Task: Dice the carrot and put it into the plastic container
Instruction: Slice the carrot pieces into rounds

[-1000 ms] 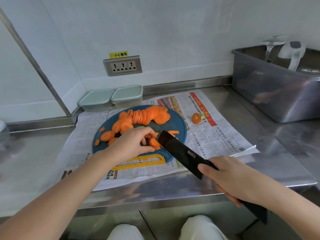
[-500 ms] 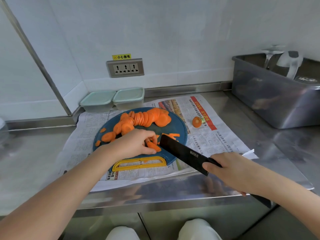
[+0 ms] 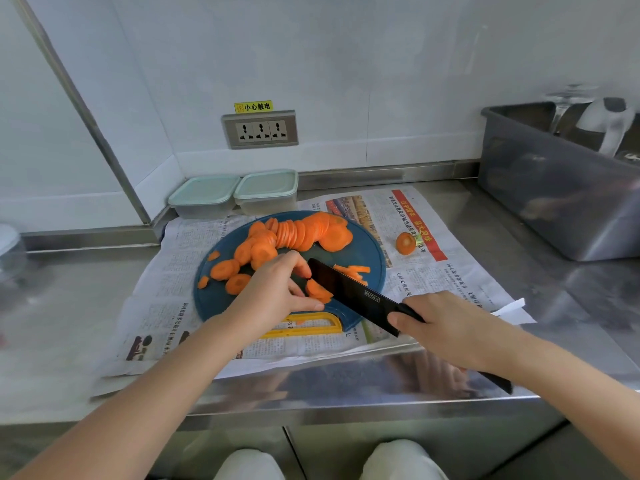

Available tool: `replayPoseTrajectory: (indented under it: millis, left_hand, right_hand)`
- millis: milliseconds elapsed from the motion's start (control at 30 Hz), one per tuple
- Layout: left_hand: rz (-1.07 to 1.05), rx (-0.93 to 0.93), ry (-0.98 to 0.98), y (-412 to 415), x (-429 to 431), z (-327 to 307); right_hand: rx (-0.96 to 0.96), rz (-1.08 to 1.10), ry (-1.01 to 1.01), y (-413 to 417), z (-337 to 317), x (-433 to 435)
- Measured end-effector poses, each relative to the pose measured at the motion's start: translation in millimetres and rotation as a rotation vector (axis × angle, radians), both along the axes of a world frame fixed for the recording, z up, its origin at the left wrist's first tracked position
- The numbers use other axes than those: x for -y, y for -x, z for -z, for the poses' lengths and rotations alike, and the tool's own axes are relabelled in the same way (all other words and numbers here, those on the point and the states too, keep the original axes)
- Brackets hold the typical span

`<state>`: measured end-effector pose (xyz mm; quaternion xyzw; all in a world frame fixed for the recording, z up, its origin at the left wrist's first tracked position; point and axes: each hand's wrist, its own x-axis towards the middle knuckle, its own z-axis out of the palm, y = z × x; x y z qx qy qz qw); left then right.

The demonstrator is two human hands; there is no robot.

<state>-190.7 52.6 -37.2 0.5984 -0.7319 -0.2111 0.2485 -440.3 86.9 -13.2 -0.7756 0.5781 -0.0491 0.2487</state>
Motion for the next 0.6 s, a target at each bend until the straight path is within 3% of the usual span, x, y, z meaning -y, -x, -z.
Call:
replayPoseTrajectory:
  millis: [267,600]
  left_hand:
    - [0.132,-0.075,0.199,-11,0,20]
    - [0.189,0.017,0.49,-17,0,40]
  right_hand:
    - [0.017,-0.028,0.012,-10,0,3]
    - [0.021,-0.044,0.015,-16,-2,0]
